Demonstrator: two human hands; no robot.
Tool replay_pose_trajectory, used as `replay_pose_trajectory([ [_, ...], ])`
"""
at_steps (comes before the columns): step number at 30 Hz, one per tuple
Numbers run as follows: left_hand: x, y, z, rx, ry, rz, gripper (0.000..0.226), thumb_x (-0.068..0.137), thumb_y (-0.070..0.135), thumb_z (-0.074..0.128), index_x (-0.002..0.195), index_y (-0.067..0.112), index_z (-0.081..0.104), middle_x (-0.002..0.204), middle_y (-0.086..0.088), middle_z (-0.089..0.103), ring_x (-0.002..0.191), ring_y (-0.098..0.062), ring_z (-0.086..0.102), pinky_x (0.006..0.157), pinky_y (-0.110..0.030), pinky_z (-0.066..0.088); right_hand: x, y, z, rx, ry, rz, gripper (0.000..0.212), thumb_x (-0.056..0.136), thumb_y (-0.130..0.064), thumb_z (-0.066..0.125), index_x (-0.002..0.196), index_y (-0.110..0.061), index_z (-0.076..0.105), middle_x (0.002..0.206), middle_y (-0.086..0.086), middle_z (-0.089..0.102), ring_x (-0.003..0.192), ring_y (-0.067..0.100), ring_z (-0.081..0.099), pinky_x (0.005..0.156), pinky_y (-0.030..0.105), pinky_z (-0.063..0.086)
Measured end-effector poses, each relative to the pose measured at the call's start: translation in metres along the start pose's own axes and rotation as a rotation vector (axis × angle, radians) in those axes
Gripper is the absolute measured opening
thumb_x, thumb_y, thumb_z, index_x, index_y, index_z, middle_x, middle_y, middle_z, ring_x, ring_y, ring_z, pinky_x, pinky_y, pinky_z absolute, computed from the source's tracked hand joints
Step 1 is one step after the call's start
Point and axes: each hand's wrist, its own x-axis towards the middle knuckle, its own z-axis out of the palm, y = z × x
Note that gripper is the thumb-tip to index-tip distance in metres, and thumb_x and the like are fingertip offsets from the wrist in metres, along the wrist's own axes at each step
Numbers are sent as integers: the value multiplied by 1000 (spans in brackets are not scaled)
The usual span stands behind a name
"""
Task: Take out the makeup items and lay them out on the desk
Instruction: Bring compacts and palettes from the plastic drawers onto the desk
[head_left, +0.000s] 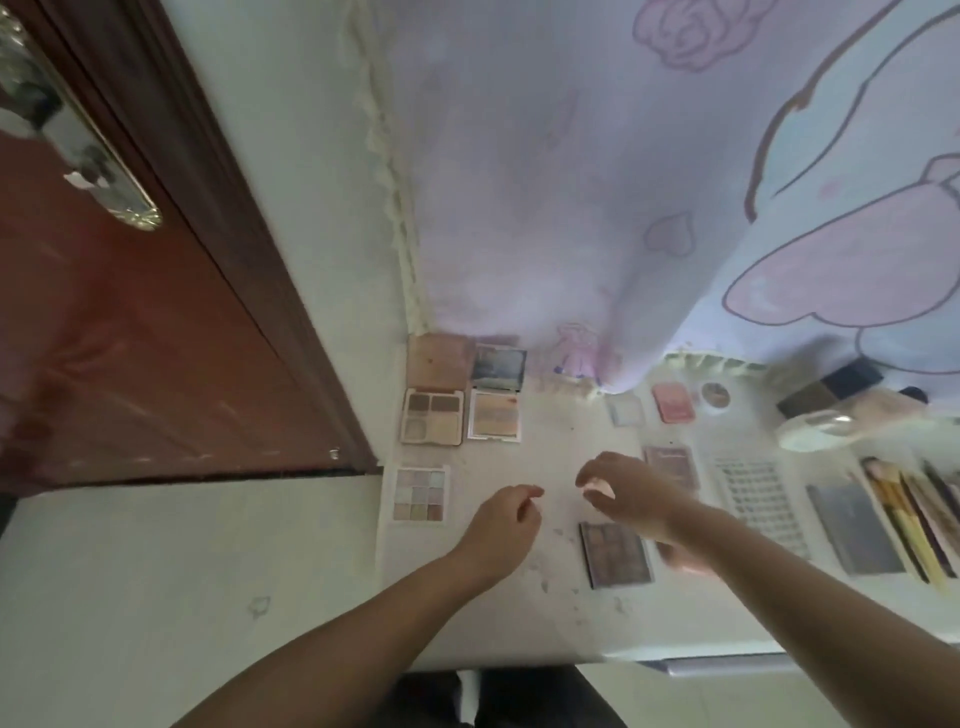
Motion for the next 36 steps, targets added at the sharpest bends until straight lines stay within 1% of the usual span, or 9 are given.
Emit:
replay_pose_trajectory([
  [2, 3, 8, 24, 13, -103, -59, 39, 99, 20, 38, 137, 14, 46, 139, -4, 48, 126, -17, 45, 103, -22, 32, -25, 15, 22, -130, -48, 14, 29, 95, -35, 43, 124, -35, 47, 135, -11, 42, 120, 15, 47, 85, 32, 42],
  [4, 5, 14, 41, 39, -132, -104, 38, 99, 20, 38, 134, 11, 49, 138, -6, 49, 126, -20, 46, 104, -24, 32, -40, 24, 44, -255, -69, -34, 42, 94, -36, 38, 136, -31, 35, 148, -6, 29, 135, 18, 32, 105, 42, 33],
  [6, 6, 18, 51, 49, -122, -105, 31, 99, 18, 38, 118, 7, 60, 121, -10, 60, 109, -22, 55, 97, -27, 40, -45, 30, 58, -319, -63, -107, 54, 92, -37, 42, 142, -23, 27, 154, 1, 19, 142, 20, 19, 116, 48, 5],
  [8, 8, 22, 56, 32, -113, -98, 27, 98, 15, 39, 102, 4, 64, 106, -12, 64, 94, -22, 58, 86, -28, 46, -44, 36, 64, -353, -36, -165, 63, 88, -41, 50, 143, -22, 25, 154, 4, 19, 143, 22, 17, 116, 51, 0],
  [14, 8, 30, 53, -51, -128, -154, 32, 99, 13, 38, 120, 9, 61, 118, -8, 63, 101, -19, 57, 91, -27, 45, -38, 38, 68, -279, 89, -258, 60, 83, -46, 57, 134, -25, 33, 140, 1, 35, 128, 23, 36, 106, 36, 30],
  [17, 4, 33, 41, -443, -130, -320, 34, 101, 27, 37, 120, 11, 60, 122, -12, 62, 100, -21, 61, 88, -30, 51, -37, 26, 49, 19, 155, -198, 51, 80, -49, 60, 120, -26, 39, 130, -4, 40, 117, 17, 41, 90, 24, 38],
  [23, -4, 32, 7, -1198, -276, -440, 53, 93, 51, 40, 124, 12, 59, 124, -15, 62, 107, -30, 63, 80, -41, 55, -27, -13, 9, 377, 220, -287, 51, 74, -37, 70, 118, -22, 48, 119, -5, 46, 108, 12, 46, 93, 23, 40],
  [31, -25, 7, -17, -1514, -247, -477, 55, 92, 45, 48, 118, 0, 63, 117, -27, 60, 97, -36, 60, 90, -45, 50, 0, -35, -27, 608, -110, -256, 25, 83, -32, 70, 106, -29, 60, 108, -12, 65, 101, 0, 61, 89, 17, 49],
  [36, -34, -6, -11, -1600, -191, -562, 52, 89, 39, 53, 121, 0, 61, 120, -27, 60, 98, -40, 64, 83, -48, 55, 39, -39, -43, 849, -124, -103, 16, 94, -10, 54, 102, -2, 66, 88, 5, 71, 73, 10, 69, 67, 19, 55],
])
